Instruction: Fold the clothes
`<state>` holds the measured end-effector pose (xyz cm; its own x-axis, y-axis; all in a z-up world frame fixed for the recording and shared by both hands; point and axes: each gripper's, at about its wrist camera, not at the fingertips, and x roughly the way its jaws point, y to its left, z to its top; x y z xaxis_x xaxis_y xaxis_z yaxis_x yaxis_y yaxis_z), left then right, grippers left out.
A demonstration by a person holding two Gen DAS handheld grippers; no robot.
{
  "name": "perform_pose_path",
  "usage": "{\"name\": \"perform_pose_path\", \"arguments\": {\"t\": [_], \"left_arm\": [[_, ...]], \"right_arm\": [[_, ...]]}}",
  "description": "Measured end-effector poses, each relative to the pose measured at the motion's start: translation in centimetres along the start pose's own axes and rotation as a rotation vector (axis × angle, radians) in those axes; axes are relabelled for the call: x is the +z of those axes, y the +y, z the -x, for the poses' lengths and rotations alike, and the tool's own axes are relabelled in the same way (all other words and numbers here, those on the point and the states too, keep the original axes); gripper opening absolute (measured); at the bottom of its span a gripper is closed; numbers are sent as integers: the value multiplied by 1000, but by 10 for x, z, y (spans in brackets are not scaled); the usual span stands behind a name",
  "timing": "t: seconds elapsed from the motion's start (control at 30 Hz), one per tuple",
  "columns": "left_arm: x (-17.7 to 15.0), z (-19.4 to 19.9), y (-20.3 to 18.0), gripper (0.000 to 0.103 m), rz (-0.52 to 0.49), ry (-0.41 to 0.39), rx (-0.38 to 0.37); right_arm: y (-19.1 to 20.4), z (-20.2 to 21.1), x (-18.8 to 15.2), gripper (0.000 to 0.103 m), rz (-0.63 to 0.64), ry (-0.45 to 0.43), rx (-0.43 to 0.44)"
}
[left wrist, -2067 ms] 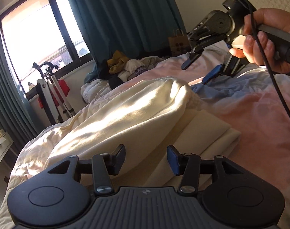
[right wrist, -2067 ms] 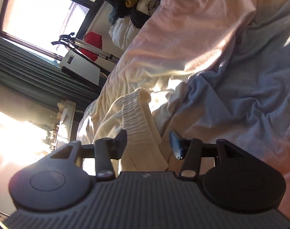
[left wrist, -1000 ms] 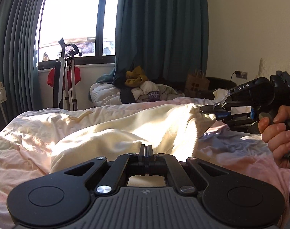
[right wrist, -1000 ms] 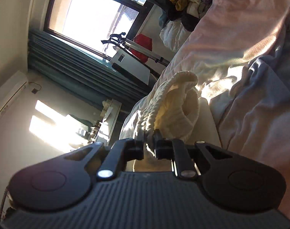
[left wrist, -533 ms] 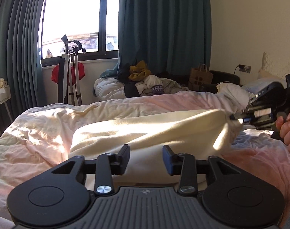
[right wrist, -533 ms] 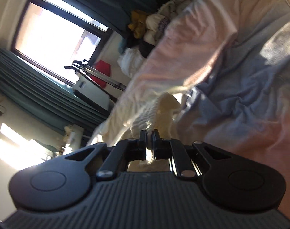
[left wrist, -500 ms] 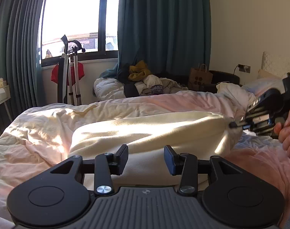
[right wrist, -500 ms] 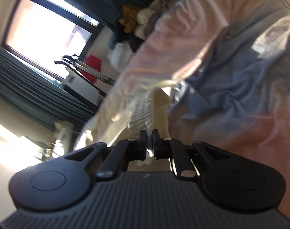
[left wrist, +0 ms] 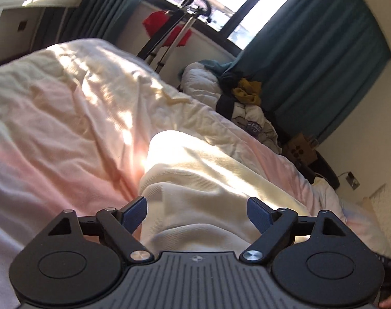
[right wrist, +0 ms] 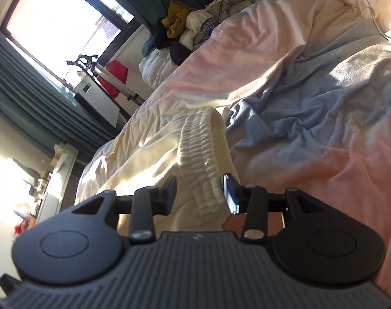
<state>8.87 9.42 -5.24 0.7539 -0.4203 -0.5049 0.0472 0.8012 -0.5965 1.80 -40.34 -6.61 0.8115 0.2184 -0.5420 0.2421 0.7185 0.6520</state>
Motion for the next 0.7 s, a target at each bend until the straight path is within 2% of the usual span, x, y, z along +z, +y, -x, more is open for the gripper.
{"name": "perform_pose_path", "arguments": {"t": [0.1,0.17,0.27,0.5,0.6,0.7], "left_arm": [[1,-11,21,94,106,60,-19],[-1,-17,31,94,153,89,-13],[-4,-30,41,96,212,127,-22],[-7,-58,58,95,290,193,-89],[-7,-66,65,94,336,205,-121],[-8,-72,71,93,377,215,-142]], "right_arm": [[-4,3,-12,74,-27,53,52],[-2,-7,-20,79,-23,107,62],[4,-31,-28,80,10,176,22],[0,-96,-39,84,-36,300,29],[7,-92,-34,84,-48,266,150],[10,-78,-32,84,-103,219,319]]}}
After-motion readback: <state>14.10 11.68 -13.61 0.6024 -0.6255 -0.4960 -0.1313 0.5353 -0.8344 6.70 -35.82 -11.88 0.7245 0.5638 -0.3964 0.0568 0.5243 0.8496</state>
